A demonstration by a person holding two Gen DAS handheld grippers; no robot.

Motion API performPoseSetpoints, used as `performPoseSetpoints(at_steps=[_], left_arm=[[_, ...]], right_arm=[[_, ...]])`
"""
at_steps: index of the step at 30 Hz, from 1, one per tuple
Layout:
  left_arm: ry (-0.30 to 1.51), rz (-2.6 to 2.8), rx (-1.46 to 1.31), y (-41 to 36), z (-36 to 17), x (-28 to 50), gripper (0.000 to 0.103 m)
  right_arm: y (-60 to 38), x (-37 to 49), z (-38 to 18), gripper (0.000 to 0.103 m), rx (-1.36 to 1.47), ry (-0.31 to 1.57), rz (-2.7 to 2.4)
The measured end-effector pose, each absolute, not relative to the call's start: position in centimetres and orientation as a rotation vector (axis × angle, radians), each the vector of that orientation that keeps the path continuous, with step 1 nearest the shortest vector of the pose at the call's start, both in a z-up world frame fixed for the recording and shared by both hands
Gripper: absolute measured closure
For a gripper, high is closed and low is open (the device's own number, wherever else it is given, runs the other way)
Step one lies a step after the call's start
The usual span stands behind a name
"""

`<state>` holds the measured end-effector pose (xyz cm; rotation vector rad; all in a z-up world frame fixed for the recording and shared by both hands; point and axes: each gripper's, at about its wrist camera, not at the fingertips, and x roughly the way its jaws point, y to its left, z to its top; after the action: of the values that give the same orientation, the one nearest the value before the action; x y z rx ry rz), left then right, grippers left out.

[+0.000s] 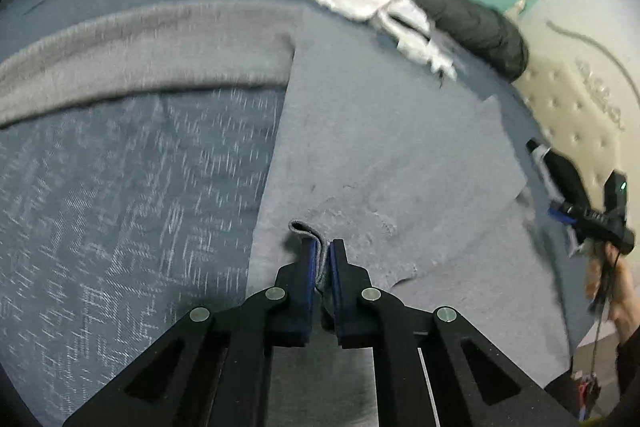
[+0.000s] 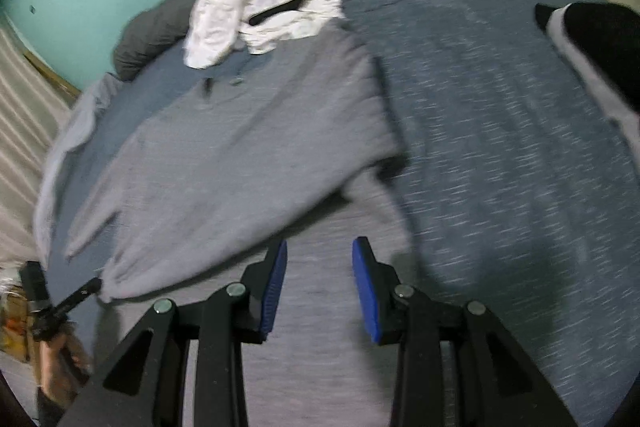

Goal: Fold clothes

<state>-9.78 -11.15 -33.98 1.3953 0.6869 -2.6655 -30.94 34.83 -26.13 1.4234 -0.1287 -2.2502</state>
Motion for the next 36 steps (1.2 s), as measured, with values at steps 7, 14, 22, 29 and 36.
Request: performPoseSetpoints(at_steps=[7,14,22,29,36], left_arm=[[0.636,-2.69,1.323,-10.8,-32.8,-9.6,0.08],[0.438,-2.786,1.453,-6.2,-33.9,-13.1,0.08],[0.45,-2.728,1.548,-5.6,-36.3,-15.0,0.08],[0.46,-2.711,1.556,-5.6,-36.6,-15.2,0.08],[0.45,-2.713,1.551,-4.7,-36.8,-15.4,0.08]], right_arm=[[36.7,-33.3,-27.5,0.069,1.461,0.047,-2.35],[35.3,-34.5,-28.5,0.067,1.42,-0.004,-2.294],[33.3,-36.4,-31.0,0.062,1.49,0.18,-2.387],[35.5,-36.6,-31.6,0.063,1.513,0.062,-2.386],[33.9,-36.5,-29.6,0.062,1.412,0.09,-2.381]])
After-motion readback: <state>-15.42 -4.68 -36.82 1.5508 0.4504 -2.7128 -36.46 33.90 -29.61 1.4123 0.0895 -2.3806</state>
